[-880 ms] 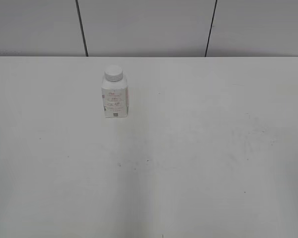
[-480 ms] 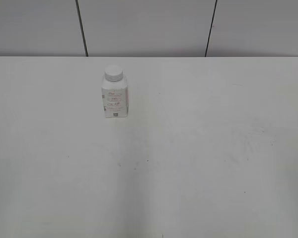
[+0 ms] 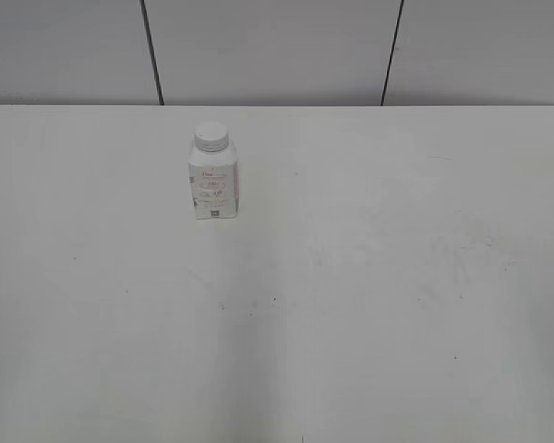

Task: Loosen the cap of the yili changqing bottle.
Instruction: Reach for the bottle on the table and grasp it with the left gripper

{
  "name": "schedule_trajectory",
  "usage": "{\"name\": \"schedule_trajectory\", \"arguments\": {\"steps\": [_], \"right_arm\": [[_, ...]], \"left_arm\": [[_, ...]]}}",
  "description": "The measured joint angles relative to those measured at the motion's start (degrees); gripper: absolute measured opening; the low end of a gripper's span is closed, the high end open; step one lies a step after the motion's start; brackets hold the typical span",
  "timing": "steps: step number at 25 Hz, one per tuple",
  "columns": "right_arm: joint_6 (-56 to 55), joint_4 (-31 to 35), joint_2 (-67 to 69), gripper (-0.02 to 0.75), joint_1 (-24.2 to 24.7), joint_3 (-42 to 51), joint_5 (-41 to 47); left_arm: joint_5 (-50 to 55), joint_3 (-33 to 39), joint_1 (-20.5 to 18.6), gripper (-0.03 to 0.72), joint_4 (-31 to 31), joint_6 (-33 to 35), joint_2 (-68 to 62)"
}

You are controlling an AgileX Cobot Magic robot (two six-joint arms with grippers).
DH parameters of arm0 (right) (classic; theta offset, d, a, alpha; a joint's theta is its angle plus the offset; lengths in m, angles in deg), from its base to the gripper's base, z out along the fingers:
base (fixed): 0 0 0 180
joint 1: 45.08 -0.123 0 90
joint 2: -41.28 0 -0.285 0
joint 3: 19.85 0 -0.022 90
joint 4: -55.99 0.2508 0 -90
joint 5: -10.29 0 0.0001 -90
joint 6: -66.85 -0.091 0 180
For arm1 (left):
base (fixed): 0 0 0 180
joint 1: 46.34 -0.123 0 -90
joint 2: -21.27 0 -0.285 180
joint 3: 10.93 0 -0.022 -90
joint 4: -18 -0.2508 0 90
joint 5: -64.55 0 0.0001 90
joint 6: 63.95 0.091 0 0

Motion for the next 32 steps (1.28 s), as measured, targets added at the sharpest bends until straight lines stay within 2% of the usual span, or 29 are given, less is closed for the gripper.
{"name": "schedule_trajectory", "arguments": {"steps": [13, 18, 26, 32], "right_arm": [[0.0, 0.0, 0.0, 0.495, 0.0, 0.0, 0.0], [0.0, 0.0, 0.0, 0.495, 0.0, 0.0, 0.0], [0.0, 0.0, 0.0, 0.495, 0.0, 0.0, 0.0], [0.0, 0.0, 0.0, 0.495, 0.0, 0.0, 0.0]], "left_arm": [[0.0, 0.0, 0.0, 0.313, 0.1, 0.0, 0.0], [-2.0, -2.5, 0.0, 0.313, 1.0, 2.3, -0.9], [-16.0, -4.3, 0.0, 0.313, 3.7, 6.7, -7.7], [-31.8, 0.4, 1.1, 0.313, 4.0, 8.4, -14.5]]}}
